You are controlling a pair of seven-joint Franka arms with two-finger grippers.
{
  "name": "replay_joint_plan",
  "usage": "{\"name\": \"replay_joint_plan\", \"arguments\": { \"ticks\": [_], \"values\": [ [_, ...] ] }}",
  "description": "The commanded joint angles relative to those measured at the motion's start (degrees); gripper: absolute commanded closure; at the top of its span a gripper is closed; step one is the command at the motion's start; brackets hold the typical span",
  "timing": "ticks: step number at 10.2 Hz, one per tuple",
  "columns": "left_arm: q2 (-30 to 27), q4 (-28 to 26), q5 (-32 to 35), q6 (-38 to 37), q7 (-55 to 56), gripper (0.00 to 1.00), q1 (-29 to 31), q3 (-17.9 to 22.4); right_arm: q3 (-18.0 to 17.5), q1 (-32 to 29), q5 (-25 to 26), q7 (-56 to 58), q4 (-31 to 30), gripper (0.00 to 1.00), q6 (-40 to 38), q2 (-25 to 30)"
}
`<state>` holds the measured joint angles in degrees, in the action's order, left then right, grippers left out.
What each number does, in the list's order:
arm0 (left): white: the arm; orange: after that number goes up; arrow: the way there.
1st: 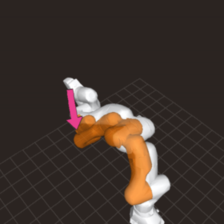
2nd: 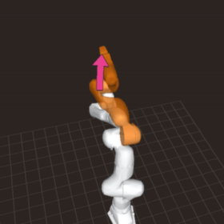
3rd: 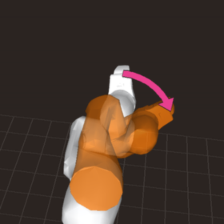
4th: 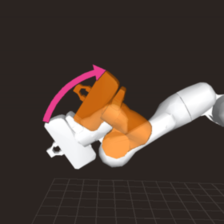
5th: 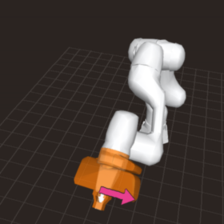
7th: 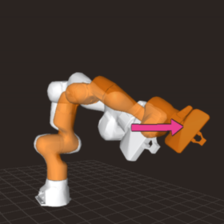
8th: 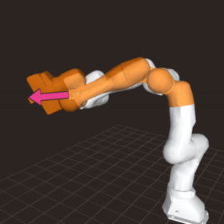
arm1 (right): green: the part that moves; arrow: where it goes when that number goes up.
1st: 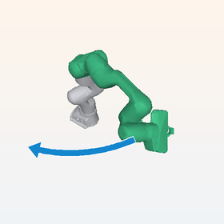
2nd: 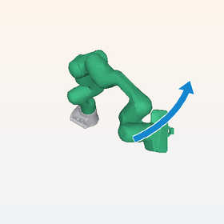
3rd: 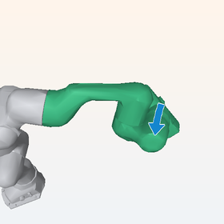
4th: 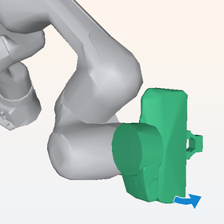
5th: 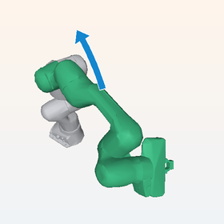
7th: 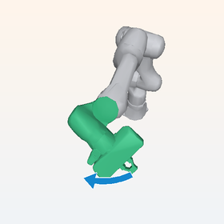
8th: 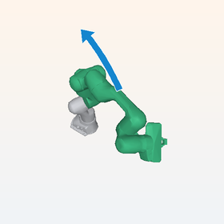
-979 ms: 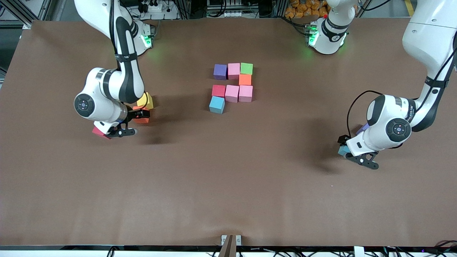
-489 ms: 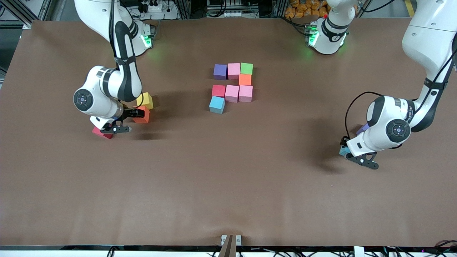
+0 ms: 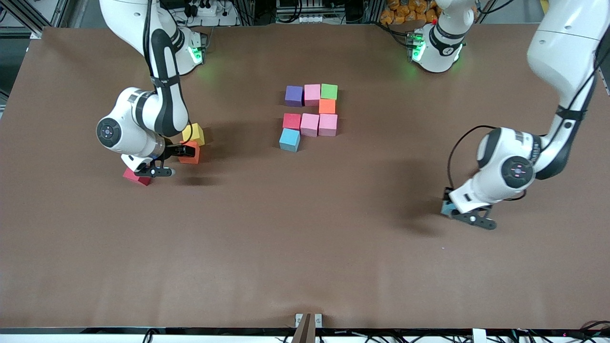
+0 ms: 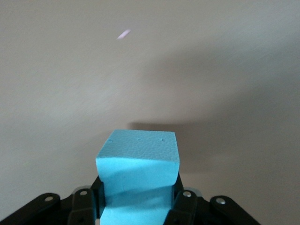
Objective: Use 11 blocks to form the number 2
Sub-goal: 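Carry the cyan cube to the shape while the right gripper lifts orange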
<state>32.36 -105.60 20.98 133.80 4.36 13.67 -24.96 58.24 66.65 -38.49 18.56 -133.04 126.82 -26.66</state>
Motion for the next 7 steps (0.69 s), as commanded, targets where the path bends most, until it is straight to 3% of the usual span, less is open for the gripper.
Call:
{"name": "replay_joint_plan", "arguments": {
  "ticks": [1,7],
  "values": [
    [-0.89,3.10,-8.81,-0.90,2.84,0.97,-6.70,0.70,0.03,0.15,-0.63,-0.28,0.23,0.00,-0.78,0.99],
    [2.53,16.10,-22.02,-7.67,20.66,0.97,-34.55,14.48,0.03,-0.73,-0.71,-0.28,0.51,0.00,-2.19,0.91]
  ]
}}
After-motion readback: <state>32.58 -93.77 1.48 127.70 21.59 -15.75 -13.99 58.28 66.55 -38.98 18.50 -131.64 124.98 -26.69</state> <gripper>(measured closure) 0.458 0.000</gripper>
